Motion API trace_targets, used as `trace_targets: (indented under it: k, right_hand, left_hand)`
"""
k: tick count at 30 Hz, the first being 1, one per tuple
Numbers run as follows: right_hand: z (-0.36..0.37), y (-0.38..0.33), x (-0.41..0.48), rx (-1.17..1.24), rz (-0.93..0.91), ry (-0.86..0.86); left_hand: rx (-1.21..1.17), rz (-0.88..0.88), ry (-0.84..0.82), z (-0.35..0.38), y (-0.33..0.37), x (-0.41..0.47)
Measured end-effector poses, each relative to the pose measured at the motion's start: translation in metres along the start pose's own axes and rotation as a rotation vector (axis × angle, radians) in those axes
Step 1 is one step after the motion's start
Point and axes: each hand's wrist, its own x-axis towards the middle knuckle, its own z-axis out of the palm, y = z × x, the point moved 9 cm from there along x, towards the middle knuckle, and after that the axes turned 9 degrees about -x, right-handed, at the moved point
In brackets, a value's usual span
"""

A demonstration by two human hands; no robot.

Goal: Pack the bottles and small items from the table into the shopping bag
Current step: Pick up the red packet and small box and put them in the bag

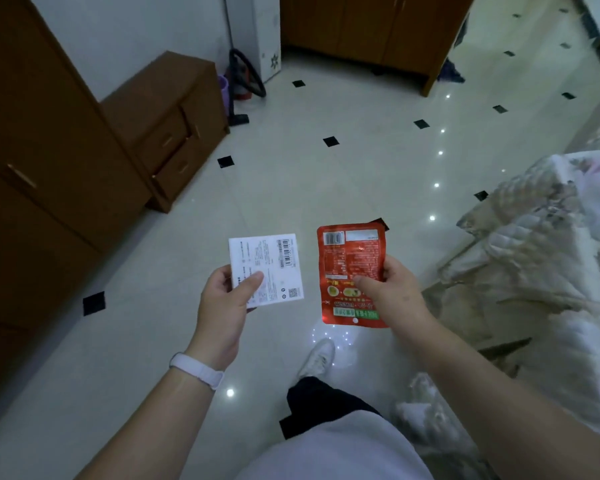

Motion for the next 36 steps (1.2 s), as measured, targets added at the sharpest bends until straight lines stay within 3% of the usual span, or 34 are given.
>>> trace_targets:
  k: [9, 18, 27, 36]
  right_hand:
    - [-0.045, -0.047, 0.154, 0.168, 0.035, 0.054]
    - [-0.155, -0.059, 0.229, 0.249, 0.075, 0.286]
    - [-0.198, -0.046, 0.304, 0.247, 0.228, 0.473]
    - [-0.249, -0.091, 0.383, 0.271, 0.336, 0.758]
  left_hand:
    - [0.117, 0.022, -0.056, 0.120, 0.061, 0.132]
    - [0.179, -0.010, -0.321, 0.285, 0.069, 0.213]
    - [0.217, -0.126, -0.516, 0.399, 0.043, 0.323]
    - [0.284, -0.235, -0.775, 0.539, 0.049, 0.439]
